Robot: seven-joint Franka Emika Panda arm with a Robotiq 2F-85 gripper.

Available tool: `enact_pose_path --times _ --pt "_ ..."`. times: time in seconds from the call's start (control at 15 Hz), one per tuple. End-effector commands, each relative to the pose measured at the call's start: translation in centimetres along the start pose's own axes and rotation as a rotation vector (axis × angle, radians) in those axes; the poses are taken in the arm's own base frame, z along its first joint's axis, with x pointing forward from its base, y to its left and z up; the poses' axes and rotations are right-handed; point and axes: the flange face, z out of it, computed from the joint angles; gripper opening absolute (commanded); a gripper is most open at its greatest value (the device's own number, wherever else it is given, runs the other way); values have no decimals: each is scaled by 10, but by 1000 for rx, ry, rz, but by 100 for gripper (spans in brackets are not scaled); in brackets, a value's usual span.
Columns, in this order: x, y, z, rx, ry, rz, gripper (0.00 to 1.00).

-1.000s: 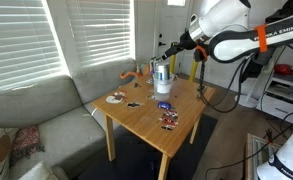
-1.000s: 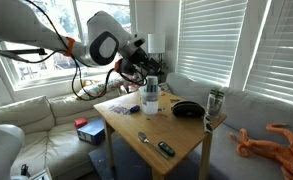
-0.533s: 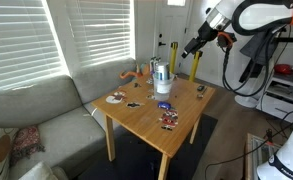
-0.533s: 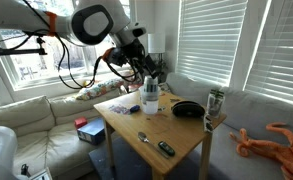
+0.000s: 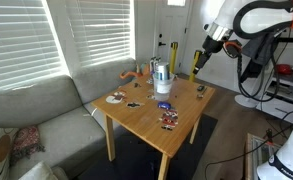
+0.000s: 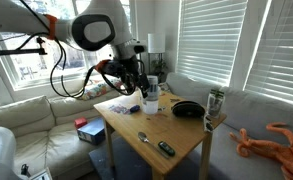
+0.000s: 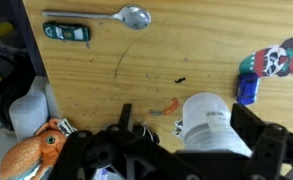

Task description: Place the silver cup upside down in the clear cup and put the silver spoon in the clear cup.

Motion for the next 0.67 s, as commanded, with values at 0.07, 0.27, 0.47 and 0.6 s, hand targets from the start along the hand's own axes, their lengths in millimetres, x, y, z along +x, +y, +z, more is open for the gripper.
enact_pose_path --times 0.07,0.27,0.47,0.6 --pt "-15 -5 34 -31 -73 -114 100" --pt "-24 -7 57 -72 -127 -159 100" --pt "-32 -8 76 -137 -172 -190 100" --pt "-35 -9 88 -177 -195 -204 100"
